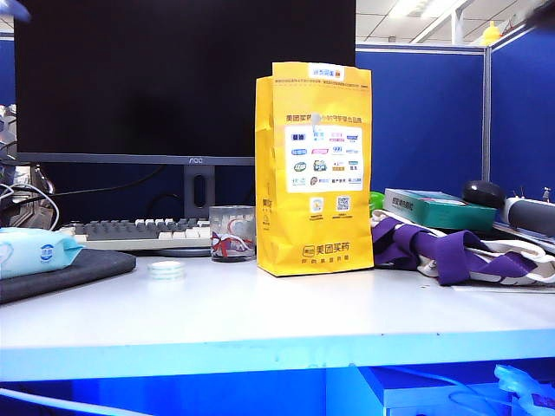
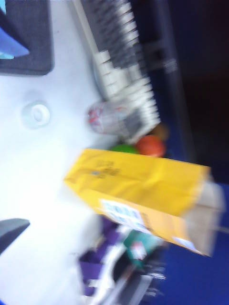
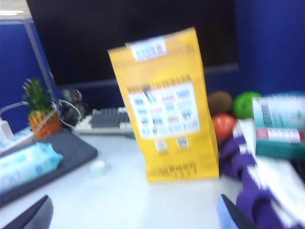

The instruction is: Pick up the transparent tape and throw it into the yellow paper bag.

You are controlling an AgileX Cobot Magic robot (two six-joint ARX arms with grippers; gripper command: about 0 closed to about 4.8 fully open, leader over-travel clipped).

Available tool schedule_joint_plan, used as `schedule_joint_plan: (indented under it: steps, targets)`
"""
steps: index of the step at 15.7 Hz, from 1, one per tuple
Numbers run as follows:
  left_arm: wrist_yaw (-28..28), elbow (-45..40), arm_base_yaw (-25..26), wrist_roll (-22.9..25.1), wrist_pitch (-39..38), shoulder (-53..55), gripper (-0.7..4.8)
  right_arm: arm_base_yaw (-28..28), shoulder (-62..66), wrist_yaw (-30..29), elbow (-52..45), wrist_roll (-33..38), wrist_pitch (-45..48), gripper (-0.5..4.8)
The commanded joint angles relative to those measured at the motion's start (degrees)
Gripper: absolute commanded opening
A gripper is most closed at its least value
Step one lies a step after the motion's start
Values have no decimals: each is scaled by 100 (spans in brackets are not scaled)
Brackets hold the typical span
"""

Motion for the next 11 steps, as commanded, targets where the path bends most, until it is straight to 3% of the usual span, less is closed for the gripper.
schedule_joint_plan:
  steps: [1,2,5,8,11]
  targets:
    - [42,398,7,289,-166,726,479,13,811,136,717,-46,216,474]
    - [42,557,7,339,-310,977,479,15,1482,76,1220,-70,214,474]
    - [466,833,4,369,-398,1510,479,24,3842,-953,2809,-96,-74,473]
    - [264,890,7,579,-385,1786,479,26,6002,-2586,4312,-109,-767,473]
    - [122,901,4,575,-345,2426,479,42,7235,-3307,5300,-111,-1309,473]
